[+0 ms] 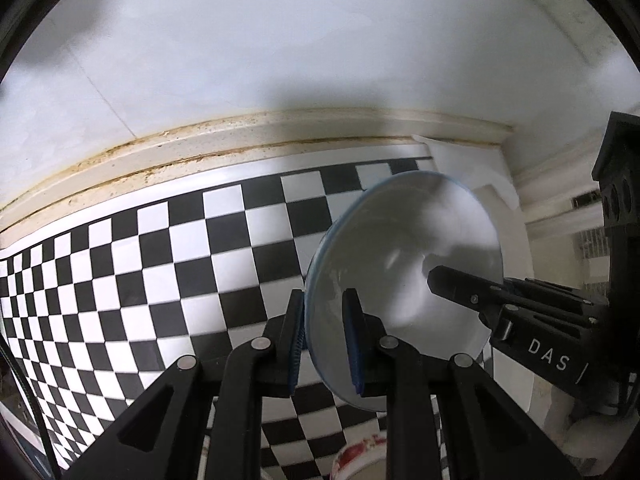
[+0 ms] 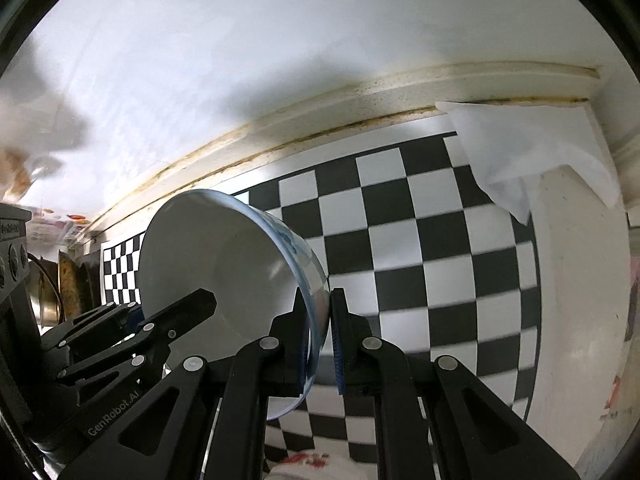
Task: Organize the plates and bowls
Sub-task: 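Lower the nested bowls into the blue-flower bowl and grip all rims together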
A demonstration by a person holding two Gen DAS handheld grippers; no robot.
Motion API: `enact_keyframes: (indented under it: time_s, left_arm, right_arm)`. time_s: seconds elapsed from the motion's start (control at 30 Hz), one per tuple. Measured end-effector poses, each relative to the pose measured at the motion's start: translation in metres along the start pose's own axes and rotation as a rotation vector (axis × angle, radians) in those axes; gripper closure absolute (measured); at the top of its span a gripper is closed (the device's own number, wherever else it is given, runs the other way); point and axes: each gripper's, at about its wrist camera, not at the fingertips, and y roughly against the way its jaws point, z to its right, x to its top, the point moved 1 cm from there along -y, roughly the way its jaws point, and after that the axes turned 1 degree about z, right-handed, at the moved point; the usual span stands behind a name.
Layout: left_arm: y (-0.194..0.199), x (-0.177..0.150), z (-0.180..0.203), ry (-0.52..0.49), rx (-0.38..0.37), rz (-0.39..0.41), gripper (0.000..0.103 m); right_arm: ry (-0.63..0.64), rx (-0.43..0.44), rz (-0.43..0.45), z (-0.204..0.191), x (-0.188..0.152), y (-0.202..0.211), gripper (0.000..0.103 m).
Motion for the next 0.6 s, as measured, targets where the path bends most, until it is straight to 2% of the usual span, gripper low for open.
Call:
enact_keyframes:
  time_s: [0.33, 0.6]
  left_arm:
    - [0.033, -0.064, 0.023, -0.067, -0.036, 0.028, 0.086]
    - [0.039, -0.125, 0.033, -0.106, -0.073, -0.014, 0.086]
  right_arm:
    - [-0.035, -0.004, 0.052, -0.007, -0.087, 0.046, 0.091]
    - [-0.077, -0.017, 0.055, 0.005, -0.157, 0.063, 0.091]
